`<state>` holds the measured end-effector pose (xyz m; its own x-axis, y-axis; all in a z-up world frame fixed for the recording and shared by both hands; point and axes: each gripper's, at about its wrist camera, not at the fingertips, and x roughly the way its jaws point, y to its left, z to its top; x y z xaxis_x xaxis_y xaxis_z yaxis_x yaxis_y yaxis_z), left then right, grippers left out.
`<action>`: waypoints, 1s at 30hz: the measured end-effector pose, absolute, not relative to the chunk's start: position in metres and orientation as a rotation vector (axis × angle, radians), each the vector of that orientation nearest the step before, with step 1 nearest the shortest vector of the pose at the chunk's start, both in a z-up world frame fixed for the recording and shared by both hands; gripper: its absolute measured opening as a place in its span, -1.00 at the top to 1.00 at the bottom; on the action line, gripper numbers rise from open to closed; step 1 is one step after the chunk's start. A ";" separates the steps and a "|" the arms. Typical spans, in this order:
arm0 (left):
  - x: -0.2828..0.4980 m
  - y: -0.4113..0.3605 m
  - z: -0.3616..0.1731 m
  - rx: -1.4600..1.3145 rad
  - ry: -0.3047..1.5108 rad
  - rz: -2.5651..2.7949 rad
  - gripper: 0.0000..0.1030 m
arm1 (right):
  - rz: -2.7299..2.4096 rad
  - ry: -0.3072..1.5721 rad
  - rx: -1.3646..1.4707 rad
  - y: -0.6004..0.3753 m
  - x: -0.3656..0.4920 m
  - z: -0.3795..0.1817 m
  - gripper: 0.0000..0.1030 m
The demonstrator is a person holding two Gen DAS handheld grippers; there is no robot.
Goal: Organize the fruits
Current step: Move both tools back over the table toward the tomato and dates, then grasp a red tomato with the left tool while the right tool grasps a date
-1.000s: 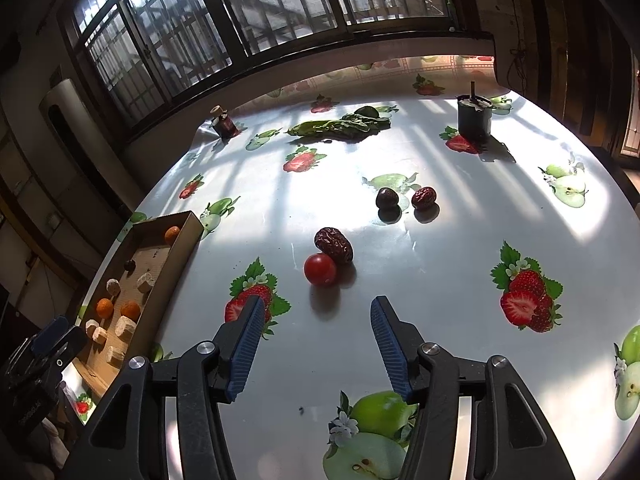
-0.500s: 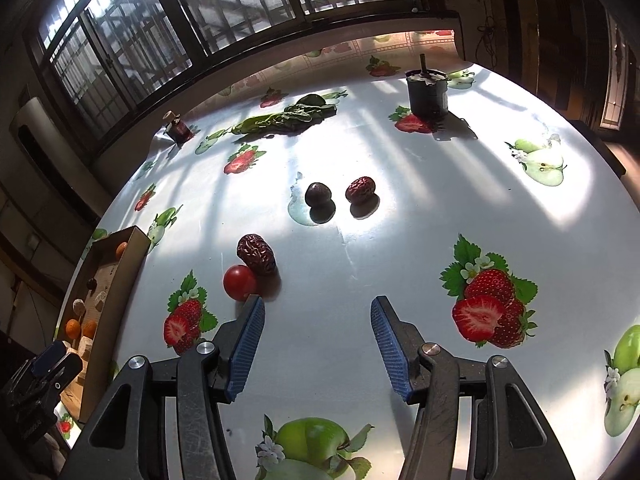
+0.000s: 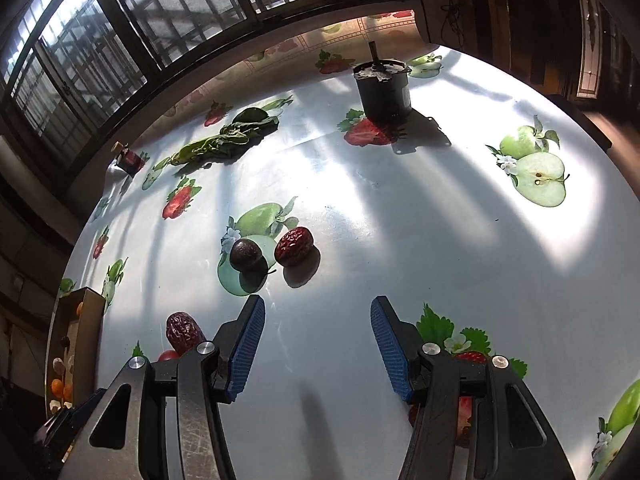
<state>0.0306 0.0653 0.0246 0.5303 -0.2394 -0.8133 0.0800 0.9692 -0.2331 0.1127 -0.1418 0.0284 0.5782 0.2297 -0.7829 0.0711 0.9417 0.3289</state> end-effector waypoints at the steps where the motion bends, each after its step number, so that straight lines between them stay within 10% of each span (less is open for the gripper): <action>1: 0.036 0.064 0.021 -0.190 1.002 -0.197 -0.36 | 0.091 0.960 0.362 -0.143 0.119 0.027 -0.14; 30: 0.055 0.041 0.010 -0.114 0.882 -0.305 -0.06 | 0.053 0.869 0.252 -0.102 0.159 0.008 0.34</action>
<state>0.0548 0.0414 0.0103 0.5954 -0.3089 -0.7417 0.2154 0.9507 -0.2230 0.1587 -0.1019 0.0079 0.6466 0.1479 -0.7483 0.0565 0.9690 0.2404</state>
